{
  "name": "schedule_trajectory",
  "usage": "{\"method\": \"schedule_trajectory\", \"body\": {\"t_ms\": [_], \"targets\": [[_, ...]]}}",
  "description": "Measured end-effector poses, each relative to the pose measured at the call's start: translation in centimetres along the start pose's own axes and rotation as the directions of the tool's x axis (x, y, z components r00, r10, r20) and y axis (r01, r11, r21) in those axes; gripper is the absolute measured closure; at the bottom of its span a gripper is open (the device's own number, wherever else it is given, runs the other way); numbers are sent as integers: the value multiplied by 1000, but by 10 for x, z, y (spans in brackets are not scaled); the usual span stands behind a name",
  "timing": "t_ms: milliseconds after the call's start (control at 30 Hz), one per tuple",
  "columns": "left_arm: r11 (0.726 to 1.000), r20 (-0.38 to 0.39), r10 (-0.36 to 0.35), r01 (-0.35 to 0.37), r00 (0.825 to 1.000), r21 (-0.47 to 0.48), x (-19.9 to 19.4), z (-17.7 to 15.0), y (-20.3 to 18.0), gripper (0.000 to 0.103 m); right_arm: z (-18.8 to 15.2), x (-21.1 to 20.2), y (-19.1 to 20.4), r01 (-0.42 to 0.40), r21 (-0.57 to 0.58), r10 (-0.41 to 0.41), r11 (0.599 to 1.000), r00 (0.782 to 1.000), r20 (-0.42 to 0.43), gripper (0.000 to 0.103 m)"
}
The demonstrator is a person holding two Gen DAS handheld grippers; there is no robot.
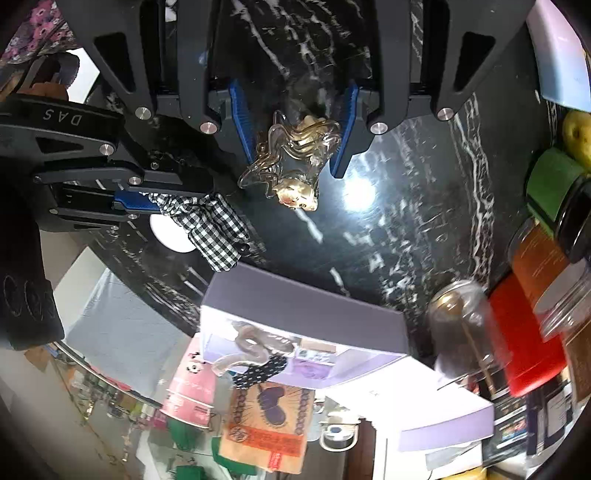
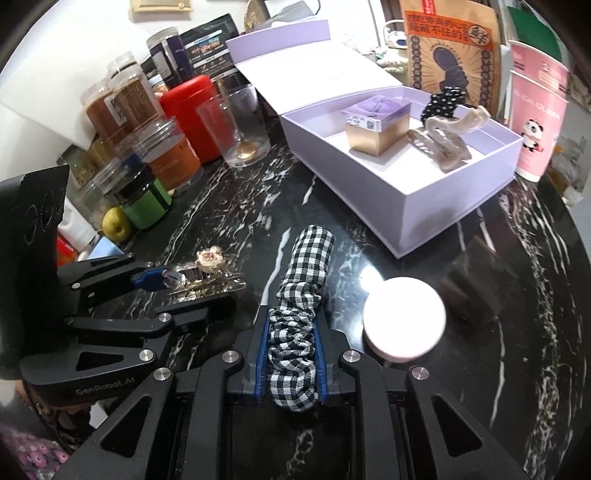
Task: Organize rigid objects
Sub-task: 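Lift the gold hair clip with the left tool while the right tool lifts the gingham scrunchie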
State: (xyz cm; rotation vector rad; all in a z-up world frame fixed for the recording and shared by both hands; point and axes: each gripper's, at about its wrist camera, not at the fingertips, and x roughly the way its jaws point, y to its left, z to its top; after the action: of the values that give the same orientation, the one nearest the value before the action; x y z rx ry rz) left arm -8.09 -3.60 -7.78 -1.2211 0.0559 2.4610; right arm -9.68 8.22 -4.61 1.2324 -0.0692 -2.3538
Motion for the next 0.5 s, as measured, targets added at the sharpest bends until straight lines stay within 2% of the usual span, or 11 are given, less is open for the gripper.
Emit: {"method": "schedule_trajectory", "body": {"t_ms": [233, 300, 500], "targets": [[999, -1, -39, 39, 999, 26, 1, 10, -17, 64, -5, -22, -10, 20, 38, -21, 999, 999, 33, 83], [998, -2, -52, 52, 999, 37, 2, 14, -24, 69, -7, -29, -15, 35, 50, -37, 998, 998, 41, 83], [994, -4, -83, 83, 997, 72, 10, 22, -43, 69, -17, -45, -31, 62, 101, -68, 993, 996, 63, 83]]}}
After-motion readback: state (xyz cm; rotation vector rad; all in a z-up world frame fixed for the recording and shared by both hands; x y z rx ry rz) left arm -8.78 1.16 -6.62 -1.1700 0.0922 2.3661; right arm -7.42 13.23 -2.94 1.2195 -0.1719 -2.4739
